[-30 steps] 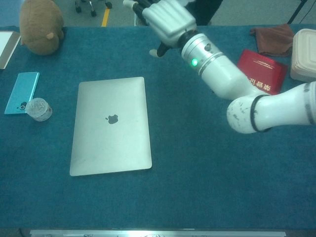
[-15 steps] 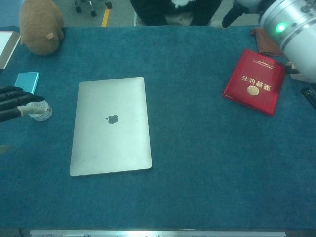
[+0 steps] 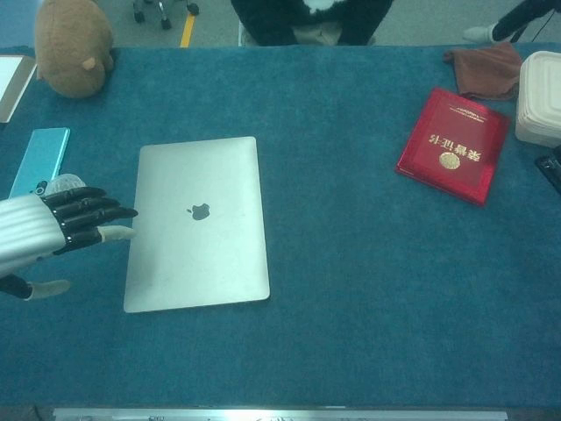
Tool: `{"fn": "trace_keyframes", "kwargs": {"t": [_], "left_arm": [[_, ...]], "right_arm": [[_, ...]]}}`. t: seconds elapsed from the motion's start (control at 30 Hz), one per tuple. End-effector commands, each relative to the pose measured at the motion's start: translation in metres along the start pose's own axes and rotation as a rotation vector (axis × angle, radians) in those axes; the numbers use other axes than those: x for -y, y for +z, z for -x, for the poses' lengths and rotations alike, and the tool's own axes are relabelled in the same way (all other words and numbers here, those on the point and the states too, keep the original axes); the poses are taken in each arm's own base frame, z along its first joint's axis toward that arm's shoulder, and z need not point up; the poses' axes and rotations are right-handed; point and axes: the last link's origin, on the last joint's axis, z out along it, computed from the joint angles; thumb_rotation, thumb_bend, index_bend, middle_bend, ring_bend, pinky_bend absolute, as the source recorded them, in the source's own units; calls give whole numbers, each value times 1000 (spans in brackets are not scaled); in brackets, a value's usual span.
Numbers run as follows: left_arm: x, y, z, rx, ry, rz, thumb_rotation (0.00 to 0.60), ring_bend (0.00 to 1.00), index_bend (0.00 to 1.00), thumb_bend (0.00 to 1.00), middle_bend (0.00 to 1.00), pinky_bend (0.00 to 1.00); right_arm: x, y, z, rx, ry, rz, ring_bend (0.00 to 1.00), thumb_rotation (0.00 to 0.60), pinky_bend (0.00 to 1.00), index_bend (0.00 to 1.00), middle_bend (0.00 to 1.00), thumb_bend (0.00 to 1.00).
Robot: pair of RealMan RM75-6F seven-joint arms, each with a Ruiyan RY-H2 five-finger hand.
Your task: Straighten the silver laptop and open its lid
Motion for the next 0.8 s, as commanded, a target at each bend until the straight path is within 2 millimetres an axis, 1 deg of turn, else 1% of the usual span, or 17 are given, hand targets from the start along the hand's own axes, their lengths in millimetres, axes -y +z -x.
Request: {"fn": "trace_keyframes", "kwargs": {"t": [0.03, 0.27, 0.4, 0.47, 0.6, 0.8], "left_arm": [[2, 8, 6, 8, 24, 5, 600, 0, 0, 278, 0, 0], [7, 15, 14, -1, 27, -16, 600, 0, 0, 278, 0, 0], [8, 14, 19, 4, 27, -25, 600, 0, 0, 278, 0, 0], [8, 14, 20, 5, 28, -26, 600, 0, 0, 278, 0, 0], [7, 14, 24, 5, 23, -29, 600, 0, 0, 278, 0, 0], [4, 16, 26, -1, 30, -24, 600, 0, 0, 278, 0, 0]], "right_arm": [[-5, -10, 1, 16, 5, 2, 0, 600, 26, 0, 17, 127], [-10, -28, 4, 32, 14, -5, 0, 600, 26, 0, 17, 127], [-14, -39, 7, 32, 17, 5, 0, 600, 26, 0, 18, 127], [-16, -42, 8, 33, 18, 8, 0, 600, 26, 0, 18, 128], [-21, -57, 15, 49, 17, 25, 0, 600, 26, 0, 18, 128], [-27, -73, 19, 30, 13, 49, 0, 600, 26, 0, 18, 127]]}}
